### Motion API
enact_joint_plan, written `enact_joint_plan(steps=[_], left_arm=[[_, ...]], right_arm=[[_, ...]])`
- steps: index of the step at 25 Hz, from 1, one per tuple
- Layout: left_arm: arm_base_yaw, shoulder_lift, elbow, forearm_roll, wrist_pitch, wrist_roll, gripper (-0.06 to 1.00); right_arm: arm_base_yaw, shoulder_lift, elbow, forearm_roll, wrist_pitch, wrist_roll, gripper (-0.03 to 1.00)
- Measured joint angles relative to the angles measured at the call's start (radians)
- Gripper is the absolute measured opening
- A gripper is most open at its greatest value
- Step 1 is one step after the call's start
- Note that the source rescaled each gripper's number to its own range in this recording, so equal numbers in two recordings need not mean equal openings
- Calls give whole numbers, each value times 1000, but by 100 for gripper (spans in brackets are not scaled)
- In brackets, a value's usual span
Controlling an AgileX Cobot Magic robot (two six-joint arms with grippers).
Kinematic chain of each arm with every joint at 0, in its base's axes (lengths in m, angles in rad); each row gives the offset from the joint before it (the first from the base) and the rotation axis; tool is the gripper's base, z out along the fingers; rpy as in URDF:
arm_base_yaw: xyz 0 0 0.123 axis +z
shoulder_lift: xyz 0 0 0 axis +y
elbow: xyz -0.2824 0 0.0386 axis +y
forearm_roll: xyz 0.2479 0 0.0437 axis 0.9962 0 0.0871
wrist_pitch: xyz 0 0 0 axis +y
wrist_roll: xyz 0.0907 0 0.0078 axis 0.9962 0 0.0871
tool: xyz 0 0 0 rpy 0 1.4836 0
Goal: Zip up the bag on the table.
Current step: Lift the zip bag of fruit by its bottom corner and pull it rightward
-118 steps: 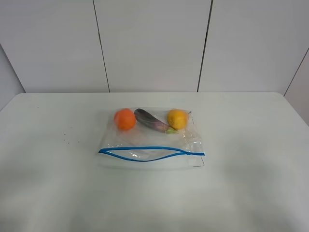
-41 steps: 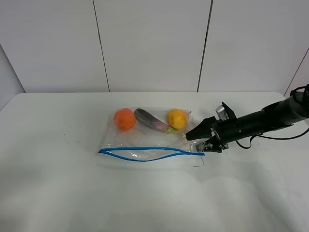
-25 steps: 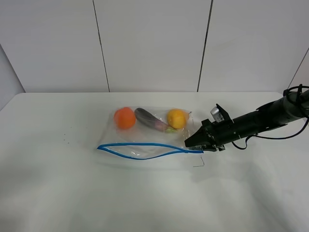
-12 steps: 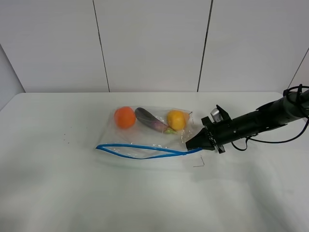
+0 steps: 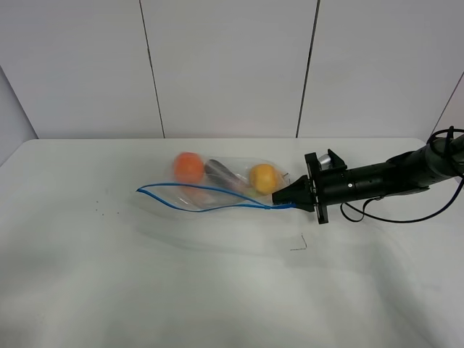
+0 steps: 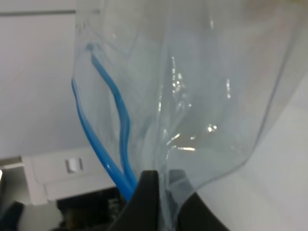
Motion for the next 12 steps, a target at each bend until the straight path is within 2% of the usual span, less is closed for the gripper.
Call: enact_joint_plan(steps=[4,12], left_arm=[[0,0,0,0,0,0,100],[0,0,0,0,0,0,100]], right_arm=[[0,0,0,9,0,58,0],[0,-10,0,11,-1,95,0]])
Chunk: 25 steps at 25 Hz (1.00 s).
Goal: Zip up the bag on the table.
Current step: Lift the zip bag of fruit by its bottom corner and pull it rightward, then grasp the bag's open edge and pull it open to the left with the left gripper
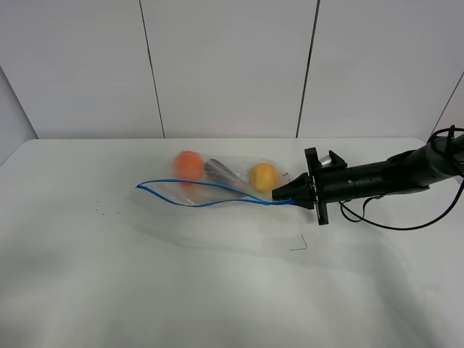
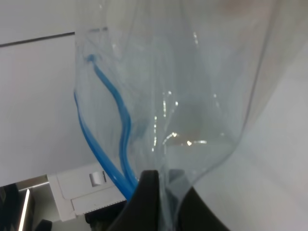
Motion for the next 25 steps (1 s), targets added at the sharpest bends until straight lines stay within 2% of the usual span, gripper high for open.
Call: enact_joint_plan(steps=[25], left_arm=[[0,0,0,0,0,0,100]], right_arm=[[39,-7,0,84,0,30,0]])
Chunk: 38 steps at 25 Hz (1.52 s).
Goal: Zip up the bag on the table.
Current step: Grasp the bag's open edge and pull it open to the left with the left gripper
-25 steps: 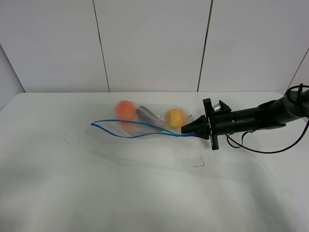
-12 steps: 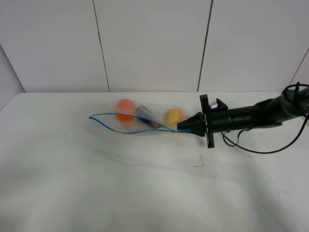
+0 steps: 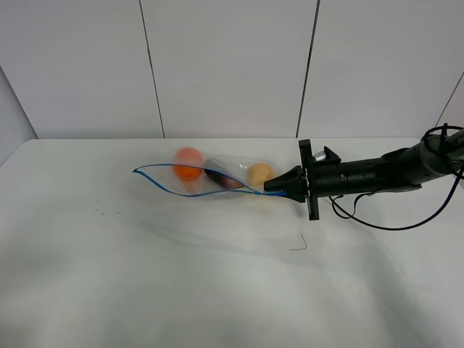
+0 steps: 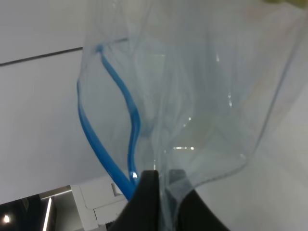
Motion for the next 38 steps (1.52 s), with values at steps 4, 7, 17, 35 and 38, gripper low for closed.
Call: enact_joint_plan(steps=[4,7,17,35,38], left_arm=[[0,0,0,0,0,0,100],[0,0,0,0,0,0,100],[0,219,-157,0,-33,-3,100],[3,902,-372,3,-1036,1146,100],[3,1004,-372,4,-1289,1292,100]], right_arm=[[0,0,0,0,0,0,0],[0,0,0,0,0,0,0],[0,0,0,1,0,0,0],[0,0,0,1,0,0,0],[0,0,0,1,0,0,0]])
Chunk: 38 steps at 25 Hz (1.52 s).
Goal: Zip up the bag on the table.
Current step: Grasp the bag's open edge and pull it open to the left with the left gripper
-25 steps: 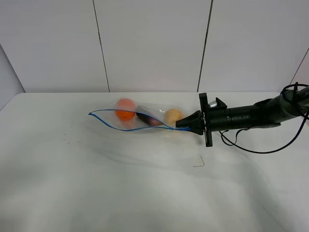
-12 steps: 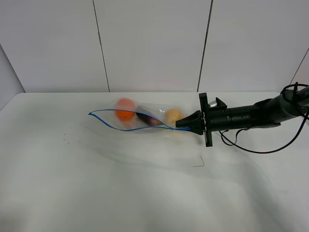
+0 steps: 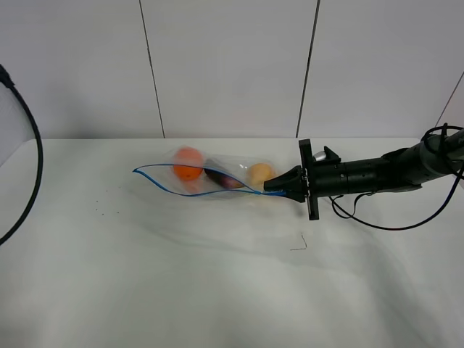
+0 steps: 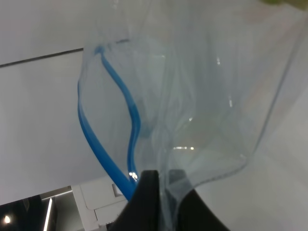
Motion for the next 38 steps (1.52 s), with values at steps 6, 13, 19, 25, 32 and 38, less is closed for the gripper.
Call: enact_joint_plan(steps=[6,13,19,25,32,38], left_arm=[[-82,158,0,88,-332,110,100],[-378,307,69,133,-359,114,100],[-604,506,104,120,-416,19,100],[-720,658,104,102,-516,-50,100],[-789,770,104,98,-518,-77,100],[-789,858,103,95,-567,-151,100]], right_arm=[[0,0,0,0,0,0,0],[0,0,0,1,0,0,0],[0,0,0,2,0,0,0],[0,0,0,2,0,0,0],[0,0,0,2,0,0,0],[0,0,0,-4,0,0,0]])
